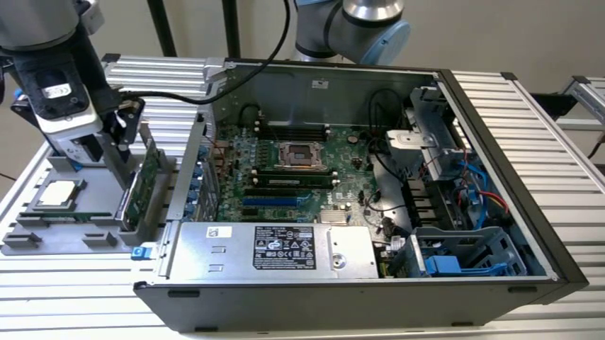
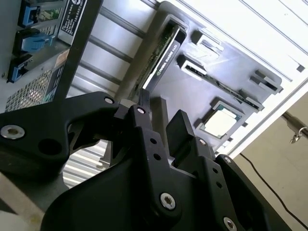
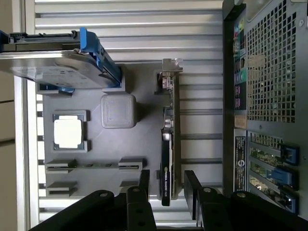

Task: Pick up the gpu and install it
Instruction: 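Pick up the gpu and move the gpu toward the slot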

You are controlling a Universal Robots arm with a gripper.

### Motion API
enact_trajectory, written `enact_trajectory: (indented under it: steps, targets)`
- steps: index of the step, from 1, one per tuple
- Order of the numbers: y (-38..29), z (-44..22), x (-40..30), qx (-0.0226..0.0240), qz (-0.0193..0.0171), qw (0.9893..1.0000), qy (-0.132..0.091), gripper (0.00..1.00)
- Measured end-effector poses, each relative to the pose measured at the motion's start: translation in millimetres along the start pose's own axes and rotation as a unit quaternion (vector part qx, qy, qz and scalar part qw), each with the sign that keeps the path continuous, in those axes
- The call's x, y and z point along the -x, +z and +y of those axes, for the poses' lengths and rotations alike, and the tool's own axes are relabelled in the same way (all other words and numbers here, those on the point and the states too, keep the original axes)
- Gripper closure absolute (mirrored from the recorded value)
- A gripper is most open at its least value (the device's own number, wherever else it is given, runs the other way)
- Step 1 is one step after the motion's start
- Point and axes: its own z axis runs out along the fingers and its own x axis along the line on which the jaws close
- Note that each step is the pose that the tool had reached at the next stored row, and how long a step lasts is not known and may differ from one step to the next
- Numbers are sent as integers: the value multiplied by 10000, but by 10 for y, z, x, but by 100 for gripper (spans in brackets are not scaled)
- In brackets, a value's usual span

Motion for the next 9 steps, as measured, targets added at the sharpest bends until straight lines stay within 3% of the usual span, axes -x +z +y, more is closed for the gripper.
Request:
enact_trajectory:
  steps: [9]
  targets:
    - [30, -13, 1, -1, 15, 10000, 1, 0]
